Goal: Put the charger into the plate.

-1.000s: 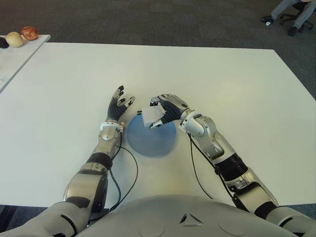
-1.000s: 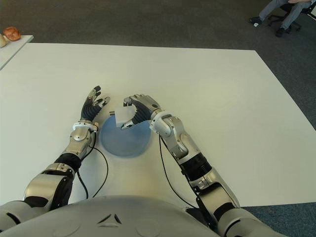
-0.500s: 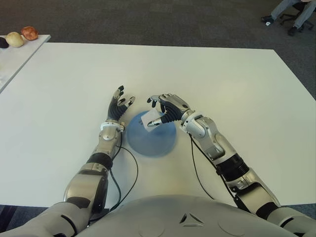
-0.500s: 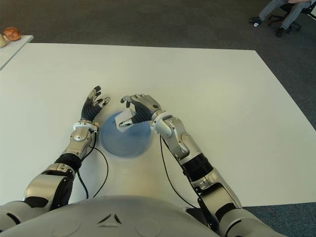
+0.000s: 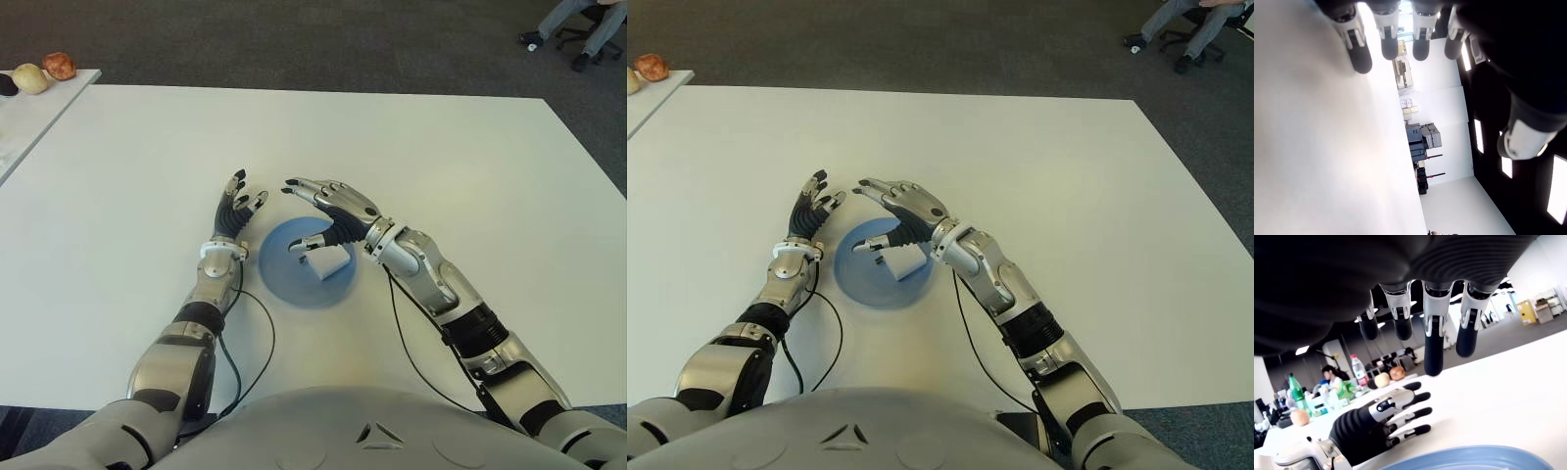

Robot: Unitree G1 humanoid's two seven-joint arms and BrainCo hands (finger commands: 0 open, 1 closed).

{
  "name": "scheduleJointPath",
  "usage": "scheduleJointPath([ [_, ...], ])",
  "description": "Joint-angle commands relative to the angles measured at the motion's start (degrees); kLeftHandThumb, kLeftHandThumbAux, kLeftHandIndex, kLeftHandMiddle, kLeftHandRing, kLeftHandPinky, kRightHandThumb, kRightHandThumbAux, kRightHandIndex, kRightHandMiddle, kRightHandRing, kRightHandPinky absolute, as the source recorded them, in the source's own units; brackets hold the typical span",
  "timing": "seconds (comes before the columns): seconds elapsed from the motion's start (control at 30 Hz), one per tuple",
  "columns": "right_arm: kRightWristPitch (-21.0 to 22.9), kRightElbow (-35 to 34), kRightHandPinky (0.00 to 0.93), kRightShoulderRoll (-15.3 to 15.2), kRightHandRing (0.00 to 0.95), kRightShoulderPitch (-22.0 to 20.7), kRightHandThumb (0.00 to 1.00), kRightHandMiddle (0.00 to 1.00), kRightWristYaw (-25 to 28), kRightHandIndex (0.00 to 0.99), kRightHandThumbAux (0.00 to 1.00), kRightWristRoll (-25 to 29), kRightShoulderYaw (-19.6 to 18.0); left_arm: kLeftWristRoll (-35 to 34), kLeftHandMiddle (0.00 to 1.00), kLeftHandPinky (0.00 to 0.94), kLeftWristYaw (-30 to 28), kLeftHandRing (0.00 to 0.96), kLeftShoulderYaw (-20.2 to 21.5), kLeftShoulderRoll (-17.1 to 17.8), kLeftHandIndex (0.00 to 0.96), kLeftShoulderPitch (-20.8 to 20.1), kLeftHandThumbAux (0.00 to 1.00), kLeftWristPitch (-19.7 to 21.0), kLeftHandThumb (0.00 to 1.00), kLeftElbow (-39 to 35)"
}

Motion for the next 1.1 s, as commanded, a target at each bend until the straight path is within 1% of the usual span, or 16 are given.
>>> scheduleJointPath([
  [0.03, -2.2, 0.9, 0.0, -0.3, 0.0, -0.7, 0.226, 0.0, -1.0, 0.0, 0.161, 1.0, -0.9, 1.0, 0.0, 0.0, -0.7, 0.0, -1.0, -1.7, 0.0, 3.7, 0.576, 7.1, 0.001, 4.0],
  [0.37, -3.4, 0.8, 0.0, -0.1, 0.0, 0.1, 0.245, 0.0, -2.1, 0.0, 0.115, 1.5, -2.1, 1.5, 0.001, 0.0, -0.6, 0.0, -1.4, -1.5, 0.0, 3.7, 0.569, 7.3, 0.001, 3.8],
  [0.6, -3.4, 0.3, 0.0, -0.4, 0.0, 0.2, 0.259, 0.0, -2.0, 0.0, 0.11, 1.5, -2.8, 1.3, 0.004, 0.0, -1.0, 0.0, -1.4, -1.4, 0.0, 3.9, 0.575, 7.1, 0.0, 3.4],
  [0.73, -3.3, 0.0, 0.0, -1.1, 0.0, 0.1, 0.265, 0.0, -1.6, 0.0, 0.115, 1.9, -3.8, 0.7, 0.006, 0.0, -2.0, 0.0, -1.1, -1.5, 0.0, 3.7, 0.58, 7.3, 0.0, 3.4],
  [0.83, -1.7, 0.4, 0.0, -1.0, 0.0, -0.5, 0.27, 0.0, -1.8, 0.0, 0.13, 2.3, -5.4, 0.3, 0.007, 0.0, -2.3, 0.0, -0.9, -1.7, 0.0, 3.8, 0.578, 7.7, 0.0, 3.3],
  [0.93, 0.0, 2.4, 0.0, -0.1, 0.0, -2.0, 0.276, 0.0, -2.7, 0.0, 0.153, 3.2, -7.4, 0.6, 0.011, 0.003, -1.8, 0.0, -1.0, -1.6, 0.003, 4.2, 0.581, 7.2, 0.0, 3.2],
  [1.07, 2.5, 6.6, 0.0, 2.6, 0.0, -4.8, 0.262, 0.0, -5.0, 0.0, 0.185, 6.5, -10.9, 1.1, 0.015, 0.003, -1.2, 0.001, -1.2, -1.4, 0.007, 4.5, 0.582, 6.1, 0.0, 3.4],
  [1.1, 2.7, 8.3, 0.0, 3.2, 0.0, -6.1, 0.223, 0.0, -5.9, 0.0, 0.231, 7.8, -12.2, 1.2, 0.016, 0.004, -1.3, 0.004, -1.2, -1.4, 0.007, 4.5, 0.574, 5.7, 0.0, 3.5],
])
